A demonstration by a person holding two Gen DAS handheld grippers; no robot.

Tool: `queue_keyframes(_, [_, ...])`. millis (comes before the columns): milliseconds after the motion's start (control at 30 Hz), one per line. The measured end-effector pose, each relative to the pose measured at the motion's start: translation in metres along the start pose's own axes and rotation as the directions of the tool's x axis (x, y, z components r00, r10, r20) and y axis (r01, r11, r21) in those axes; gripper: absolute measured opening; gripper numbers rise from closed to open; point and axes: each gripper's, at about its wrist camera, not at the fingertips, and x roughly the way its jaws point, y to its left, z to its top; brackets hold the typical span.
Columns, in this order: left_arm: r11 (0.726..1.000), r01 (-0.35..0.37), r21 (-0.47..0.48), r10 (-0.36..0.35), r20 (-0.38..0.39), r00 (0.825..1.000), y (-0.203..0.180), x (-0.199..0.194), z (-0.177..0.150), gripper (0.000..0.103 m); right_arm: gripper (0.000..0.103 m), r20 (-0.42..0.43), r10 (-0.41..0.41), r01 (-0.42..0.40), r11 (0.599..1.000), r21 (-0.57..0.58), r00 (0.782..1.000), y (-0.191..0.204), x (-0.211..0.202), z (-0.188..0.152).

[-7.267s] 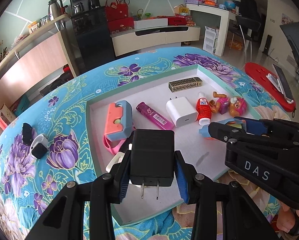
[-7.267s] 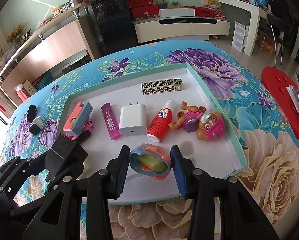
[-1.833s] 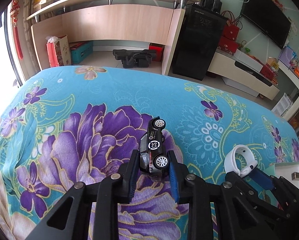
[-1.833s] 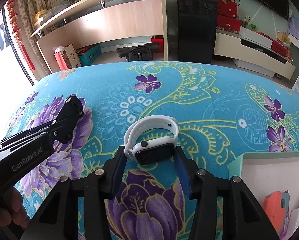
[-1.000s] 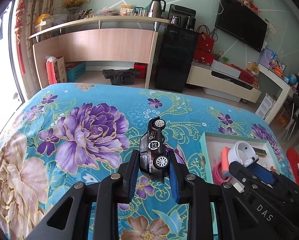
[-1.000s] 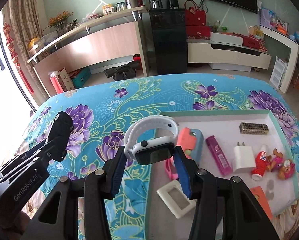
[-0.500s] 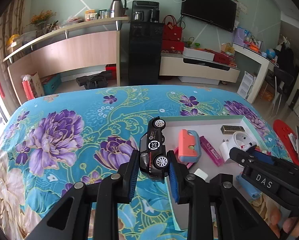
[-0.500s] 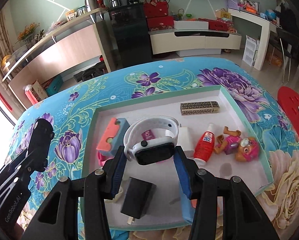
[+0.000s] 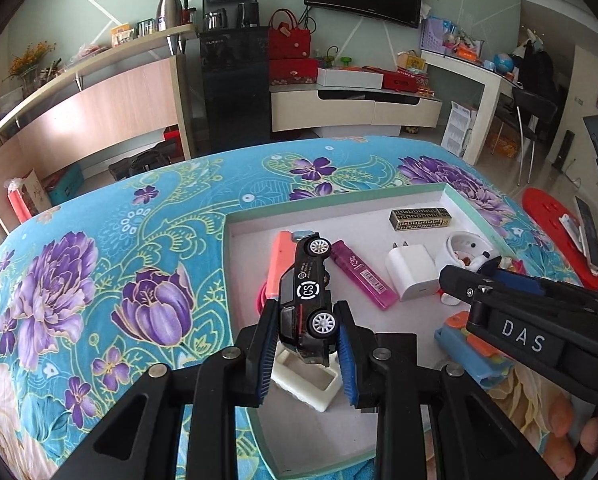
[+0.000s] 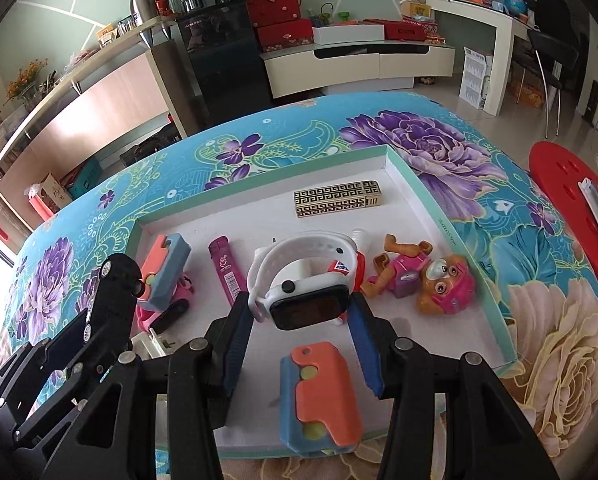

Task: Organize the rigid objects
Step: 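Carry the toy car and smartwatch into the white tray with both tools, then open both tools to release the car and watch in the tray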

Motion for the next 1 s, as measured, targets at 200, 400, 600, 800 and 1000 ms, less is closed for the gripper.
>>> queue_keyframes(200, [1.000,0.011,0.030,-0.009,-0.042,0.999,-0.011,0.012,-0.004,0.030,0.050,-0.016,-0.004,0.004,1.000,0.000,1.000,-0.005,0.005,-0.002])
queue_keyframes(400, [0.999,0.019,0.034,-0.017,-0.062,0.998,-0.015,0.016,-0.007,0.030,0.050,-0.040,-0.013,0.013,1.000,-0.009,0.999,-0.006,0.011,-0.004])
queue_keyframes(600, [1.000,0.025,0.017,-0.024,-0.070,0.997,-0.012,0.016,-0.006,0.031,0.050,-0.052,-0.020,0.020,1.000,-0.017,0.998,-0.005,0.013,-0.005])
queue_keyframes(800, [0.999,0.028,0.026,-0.026,-0.061,0.998,-0.012,0.008,-0.005,0.047,0.051,-0.054,-0.030,0.029,0.999,-0.025,0.998,-0.003,0.011,-0.004])
queue_keyframes(1000, [0.999,0.024,0.026,-0.023,-0.039,0.999,-0.009,-0.004,0.000,0.055,0.058,-0.039,-0.018,0.016,0.999,-0.028,0.999,-0.001,0.003,-0.002])
